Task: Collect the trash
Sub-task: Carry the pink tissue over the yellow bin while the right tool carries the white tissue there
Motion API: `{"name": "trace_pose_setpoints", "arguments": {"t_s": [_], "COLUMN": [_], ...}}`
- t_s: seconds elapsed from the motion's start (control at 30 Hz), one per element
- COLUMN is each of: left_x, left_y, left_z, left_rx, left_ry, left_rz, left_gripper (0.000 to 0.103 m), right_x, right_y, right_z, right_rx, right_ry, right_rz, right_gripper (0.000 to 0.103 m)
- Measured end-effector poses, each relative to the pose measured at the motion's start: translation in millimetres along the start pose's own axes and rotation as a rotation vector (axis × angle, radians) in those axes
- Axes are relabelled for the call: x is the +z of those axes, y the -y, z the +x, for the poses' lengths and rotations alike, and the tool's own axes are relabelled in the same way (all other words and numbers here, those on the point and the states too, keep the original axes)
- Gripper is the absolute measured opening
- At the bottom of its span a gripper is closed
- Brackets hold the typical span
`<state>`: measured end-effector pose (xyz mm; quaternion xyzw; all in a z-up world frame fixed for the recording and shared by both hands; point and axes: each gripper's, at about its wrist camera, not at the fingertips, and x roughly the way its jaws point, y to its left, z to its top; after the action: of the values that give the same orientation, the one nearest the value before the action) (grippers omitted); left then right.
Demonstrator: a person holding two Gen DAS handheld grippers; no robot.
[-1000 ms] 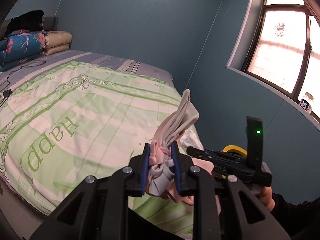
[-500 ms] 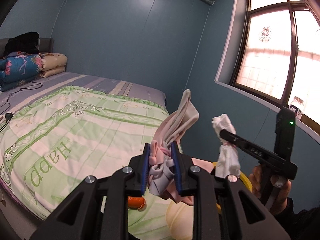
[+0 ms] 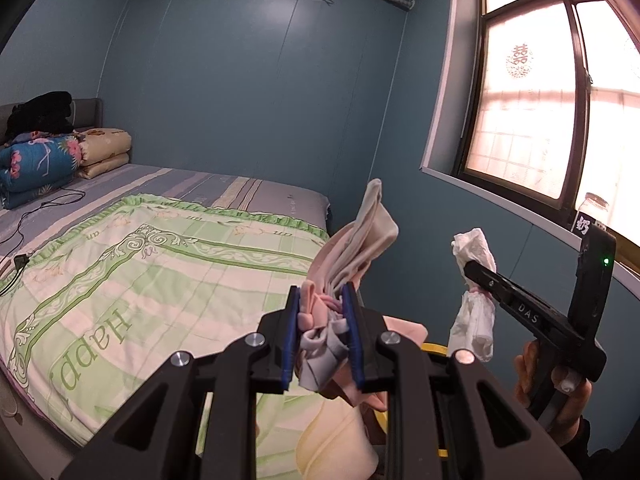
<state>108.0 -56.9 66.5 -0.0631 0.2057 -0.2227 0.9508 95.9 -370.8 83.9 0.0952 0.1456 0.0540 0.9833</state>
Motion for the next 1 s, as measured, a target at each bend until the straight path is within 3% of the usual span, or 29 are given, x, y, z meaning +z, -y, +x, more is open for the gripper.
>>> {"name": "trace_pose_setpoints", "arguments": {"t_s": [0.7,1.0], "left_x": [-3.8,-18.0], "left_y": [78.1,106.5], "left_z": [52.0,91.0], "left_rx": [-0.098,-0.149], "left_ry": [-0.047,-0.115], "left_rz": [0.14,0.175], "left_gripper": [0.02,0.02], "right_x": [-21.5,-39.8], "right_y": [58.8,86.2], "right_z": [-11.5,-6.5], "right_rx": [-0.198,-0.267], "right_ry": [0.02,-0.055], "right_rz": [0.05,0.076], "right_gripper": [0.016,0.016]}}
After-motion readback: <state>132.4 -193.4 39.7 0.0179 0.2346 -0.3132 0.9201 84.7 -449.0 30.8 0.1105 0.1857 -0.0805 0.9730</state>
